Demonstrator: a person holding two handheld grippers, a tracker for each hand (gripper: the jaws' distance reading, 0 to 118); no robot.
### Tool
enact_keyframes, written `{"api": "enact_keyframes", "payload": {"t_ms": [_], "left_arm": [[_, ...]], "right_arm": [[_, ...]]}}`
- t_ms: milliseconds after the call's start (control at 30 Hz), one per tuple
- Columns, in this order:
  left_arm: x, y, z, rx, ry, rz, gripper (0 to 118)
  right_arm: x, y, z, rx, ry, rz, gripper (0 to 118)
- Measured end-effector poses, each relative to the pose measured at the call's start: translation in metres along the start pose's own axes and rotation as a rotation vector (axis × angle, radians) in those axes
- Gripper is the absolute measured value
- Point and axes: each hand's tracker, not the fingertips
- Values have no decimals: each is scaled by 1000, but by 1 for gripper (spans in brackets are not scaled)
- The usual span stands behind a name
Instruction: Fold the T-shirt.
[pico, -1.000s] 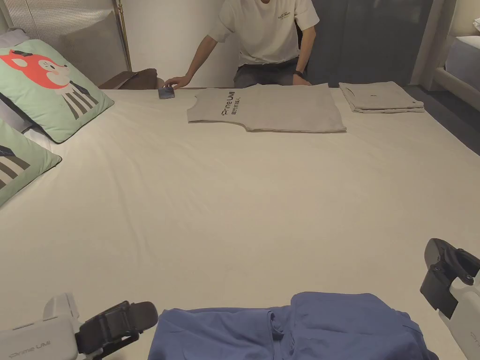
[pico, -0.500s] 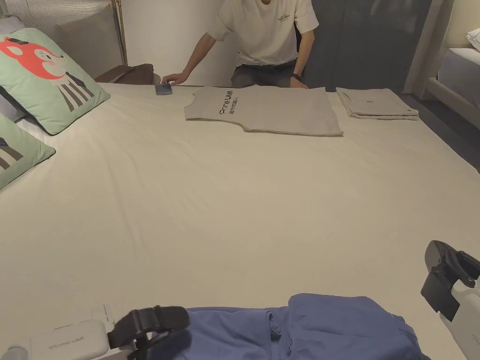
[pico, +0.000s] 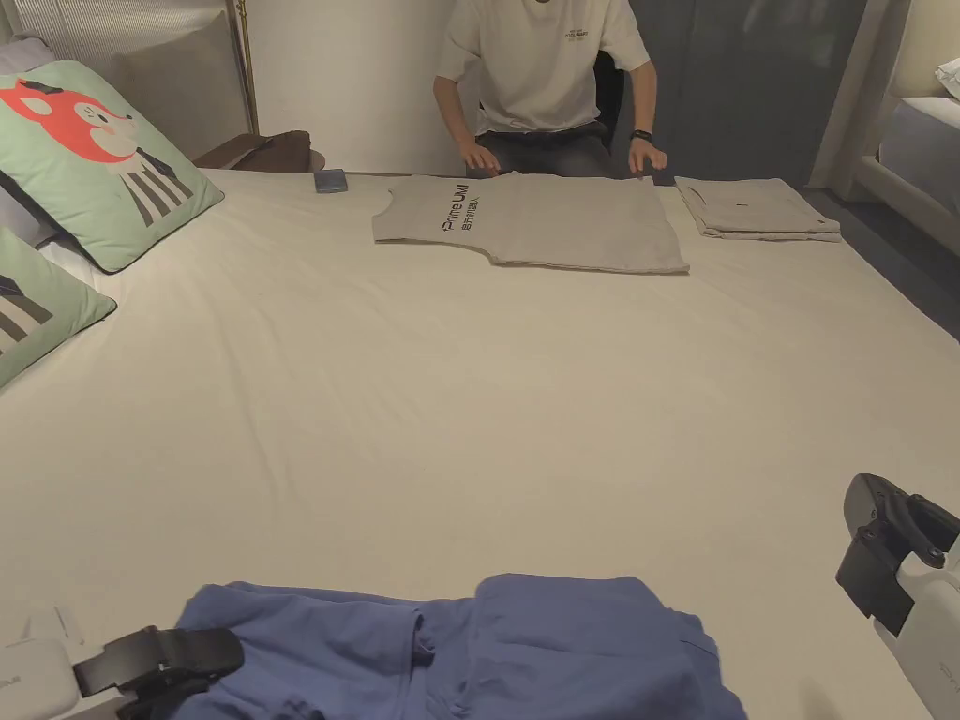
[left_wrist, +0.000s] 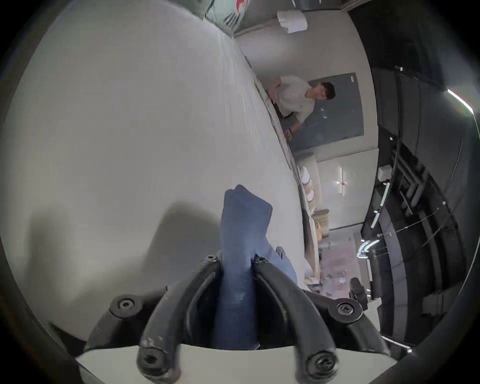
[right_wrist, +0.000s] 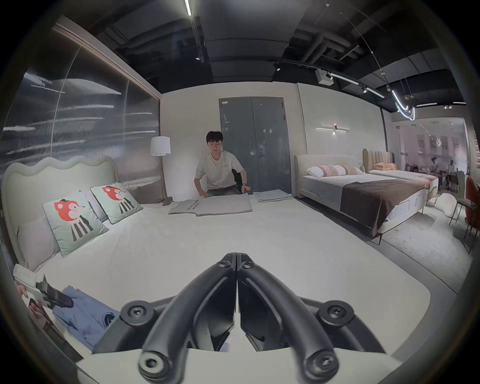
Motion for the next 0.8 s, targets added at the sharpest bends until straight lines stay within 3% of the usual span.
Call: {"api": "enact_keyframes", "payload": {"t_ms": [233, 500, 800], "left_arm": [[59, -11, -1, 12, -36, -87, 7], [133, -44, -99, -117, -87, -257, 7], [169, -131, -231, -229, 115, -438, 7]], "right_arm": [[-3, -4, -4, -4, 27, -17, 0], [14, -5, 4, 9, 11, -37, 0], [45, -6, 18, 11, -54, -61, 0]]}}
